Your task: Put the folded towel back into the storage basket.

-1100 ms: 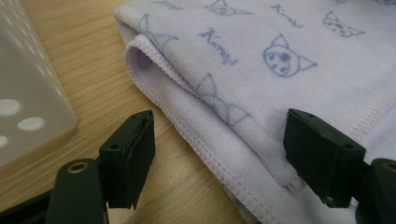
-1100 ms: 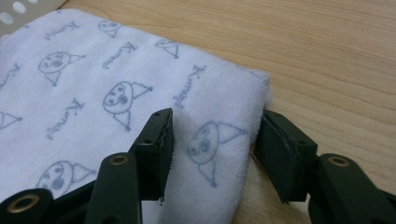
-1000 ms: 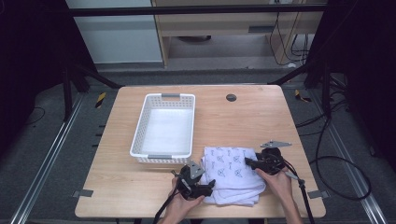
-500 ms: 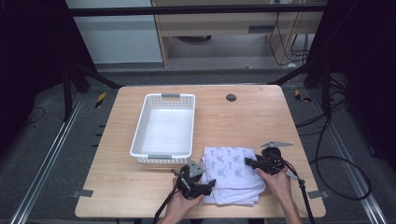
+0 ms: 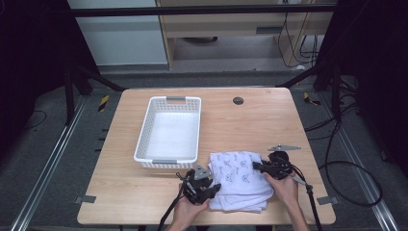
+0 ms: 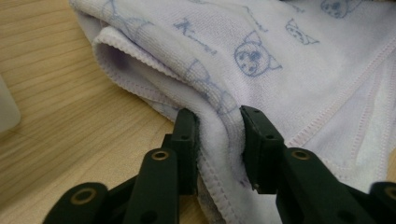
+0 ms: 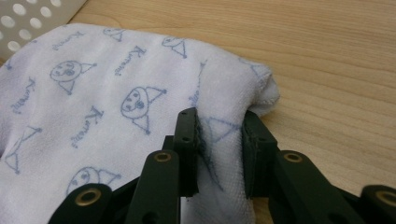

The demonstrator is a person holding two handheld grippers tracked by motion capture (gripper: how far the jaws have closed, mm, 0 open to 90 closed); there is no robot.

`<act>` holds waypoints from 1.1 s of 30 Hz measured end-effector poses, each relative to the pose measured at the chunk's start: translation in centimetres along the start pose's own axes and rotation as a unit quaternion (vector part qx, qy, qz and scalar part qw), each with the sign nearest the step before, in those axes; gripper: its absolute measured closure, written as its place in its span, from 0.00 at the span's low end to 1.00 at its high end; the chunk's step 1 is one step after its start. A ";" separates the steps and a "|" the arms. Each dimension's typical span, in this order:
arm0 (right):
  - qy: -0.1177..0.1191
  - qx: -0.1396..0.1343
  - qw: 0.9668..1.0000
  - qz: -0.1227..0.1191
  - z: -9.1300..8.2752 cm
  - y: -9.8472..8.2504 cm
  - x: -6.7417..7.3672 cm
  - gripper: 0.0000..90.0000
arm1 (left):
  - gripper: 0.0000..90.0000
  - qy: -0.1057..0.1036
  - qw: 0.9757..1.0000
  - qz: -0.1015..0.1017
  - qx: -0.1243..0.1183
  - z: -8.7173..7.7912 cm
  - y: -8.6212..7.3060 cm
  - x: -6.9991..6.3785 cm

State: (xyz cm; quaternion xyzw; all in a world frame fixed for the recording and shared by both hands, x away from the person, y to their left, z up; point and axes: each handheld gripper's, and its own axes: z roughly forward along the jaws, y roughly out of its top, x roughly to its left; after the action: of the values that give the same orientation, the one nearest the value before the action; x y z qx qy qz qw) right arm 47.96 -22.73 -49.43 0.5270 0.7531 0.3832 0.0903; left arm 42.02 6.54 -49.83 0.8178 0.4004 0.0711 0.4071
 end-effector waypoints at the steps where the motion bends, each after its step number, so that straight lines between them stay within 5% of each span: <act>1: 0.001 0.000 1.000 0.002 -0.1 0.1 0.0 0.81 | 0.77 0.000 1.000 0.002 -0.003 -0.1 0.0 0.0; 14: 0.002 0.000 1.000 0.002 -1.0 0.7 0.4 0.83 | 0.81 -0.007 1.000 0.006 -0.020 -1.1 0.4 -0.2; 33: 0.024 -0.054 0.998 -0.012 -4.2 1.8 2.1 0.83 | 0.82 -0.015 0.998 0.016 -0.062 -4.2 2.1 -0.4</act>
State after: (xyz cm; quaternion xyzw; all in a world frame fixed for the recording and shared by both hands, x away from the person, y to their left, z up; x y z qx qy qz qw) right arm 46.10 -22.70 -44.70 0.5030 0.7395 0.4349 0.1050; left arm 41.08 8.09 -45.45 0.7983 0.3756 0.0902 0.4621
